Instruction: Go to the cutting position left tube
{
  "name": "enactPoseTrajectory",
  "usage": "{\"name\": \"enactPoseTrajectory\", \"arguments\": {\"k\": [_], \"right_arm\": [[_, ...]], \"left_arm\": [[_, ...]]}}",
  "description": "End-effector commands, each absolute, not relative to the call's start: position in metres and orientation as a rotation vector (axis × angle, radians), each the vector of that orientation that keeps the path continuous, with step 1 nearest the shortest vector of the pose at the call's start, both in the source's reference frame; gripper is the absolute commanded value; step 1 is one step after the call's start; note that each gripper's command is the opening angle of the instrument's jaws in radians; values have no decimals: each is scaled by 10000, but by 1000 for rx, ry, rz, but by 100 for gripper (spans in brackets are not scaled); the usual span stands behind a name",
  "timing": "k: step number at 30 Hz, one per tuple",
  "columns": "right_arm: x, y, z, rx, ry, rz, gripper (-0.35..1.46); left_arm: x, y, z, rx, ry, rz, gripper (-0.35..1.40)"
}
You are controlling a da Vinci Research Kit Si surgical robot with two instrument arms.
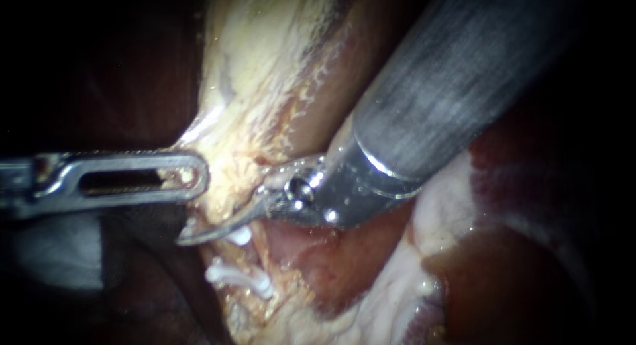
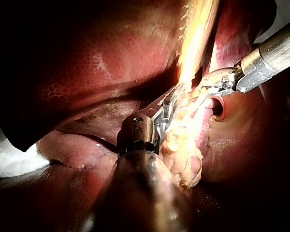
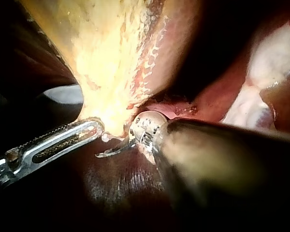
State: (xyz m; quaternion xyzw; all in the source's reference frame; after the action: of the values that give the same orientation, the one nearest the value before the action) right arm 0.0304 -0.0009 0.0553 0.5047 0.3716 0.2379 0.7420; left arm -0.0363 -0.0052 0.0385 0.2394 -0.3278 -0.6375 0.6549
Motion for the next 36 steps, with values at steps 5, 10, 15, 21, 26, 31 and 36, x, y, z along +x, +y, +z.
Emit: {"name": "enactPoseTrajectory", "arguments": {"k": [5,10,15,21,26,31,36], "right_arm": [[303,-9,553,1106,815,521,135],[303,-10,553,1106,815,520,135],[298,-11,551,1108,814,517,135],[291,-11,548,1105,815,517,136],[285,-10,546,1094,813,530,138],[277,-8,540,1077,825,514,141],[270,-6,529,1070,830,506,141]], "left_arm": [[-363,-52,385,543,-743,-1445,-35],[-362,-52,384,544,-743,-1445,-35],[-361,-51,384,545,-743,-1445,-35],[-359,-50,383,547,-742,-1444,-35],[-356,-48,382,549,-742,-1443,-35],[-354,-47,383,553,-742,-1441,-35],[-353,-47,382,551,-741,-1442,-35]]}}
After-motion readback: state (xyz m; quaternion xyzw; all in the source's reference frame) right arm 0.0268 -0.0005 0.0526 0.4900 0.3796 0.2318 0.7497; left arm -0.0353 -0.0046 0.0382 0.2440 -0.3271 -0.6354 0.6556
